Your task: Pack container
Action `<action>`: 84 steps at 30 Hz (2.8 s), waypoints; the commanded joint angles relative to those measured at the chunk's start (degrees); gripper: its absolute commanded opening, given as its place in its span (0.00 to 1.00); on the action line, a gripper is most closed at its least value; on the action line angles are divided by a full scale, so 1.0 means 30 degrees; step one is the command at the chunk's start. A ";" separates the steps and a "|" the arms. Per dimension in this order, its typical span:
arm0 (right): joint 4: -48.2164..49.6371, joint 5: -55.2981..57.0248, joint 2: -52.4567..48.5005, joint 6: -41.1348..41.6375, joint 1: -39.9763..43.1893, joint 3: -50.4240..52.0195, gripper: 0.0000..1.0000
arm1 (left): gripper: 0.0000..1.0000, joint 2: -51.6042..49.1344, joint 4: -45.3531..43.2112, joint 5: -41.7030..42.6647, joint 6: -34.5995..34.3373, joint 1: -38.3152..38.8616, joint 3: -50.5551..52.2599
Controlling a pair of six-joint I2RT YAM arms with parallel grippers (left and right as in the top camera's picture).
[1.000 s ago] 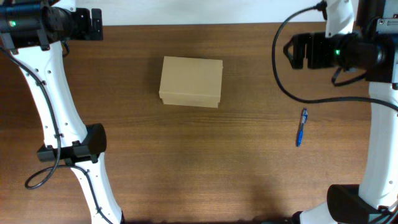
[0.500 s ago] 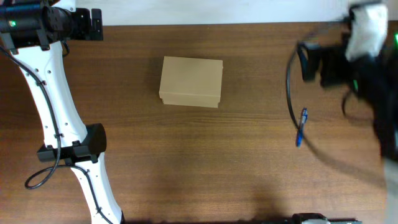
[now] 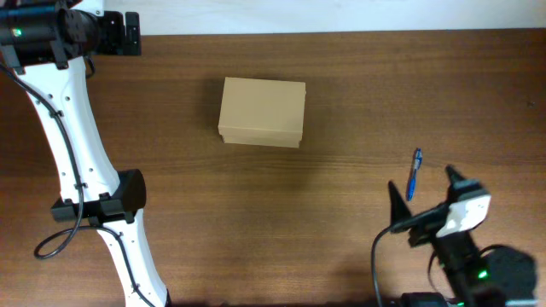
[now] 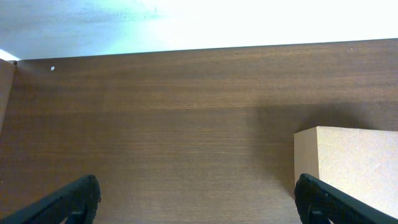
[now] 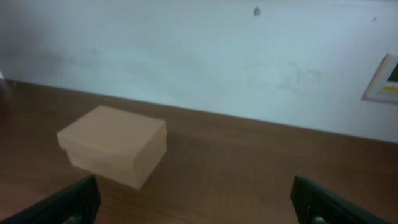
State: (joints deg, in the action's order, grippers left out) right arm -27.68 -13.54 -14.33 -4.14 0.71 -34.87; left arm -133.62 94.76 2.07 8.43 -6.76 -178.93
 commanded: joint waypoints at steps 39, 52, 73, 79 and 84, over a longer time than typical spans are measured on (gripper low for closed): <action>0.4320 0.0168 0.4728 0.0022 0.0022 1.0076 0.99 | 1.00 0.0044 0.0036 -0.0131 0.0226 -0.0015 0.0044; 0.4313 0.0168 0.4728 0.0022 0.0022 1.0076 0.99 | 1.00 0.0036 0.0036 -0.0131 0.0226 -0.0015 0.0044; 0.4313 0.0168 0.4728 0.0022 0.0022 1.0076 0.99 | 1.00 0.7708 0.0138 -0.0131 0.0226 0.1304 0.7242; 0.4313 0.0168 0.4728 0.0022 0.0022 1.0076 0.99 | 1.00 1.4039 -0.2331 -0.0823 0.1107 0.1508 1.5591; 0.4313 0.0168 0.4728 0.0022 0.0022 1.0076 0.99 | 1.00 1.9154 -1.1242 -0.0831 0.1086 0.1508 2.2979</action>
State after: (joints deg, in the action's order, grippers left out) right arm -14.92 -13.52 -0.84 -4.14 0.71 -5.28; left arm -81.95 68.71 0.34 10.31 -2.26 -120.16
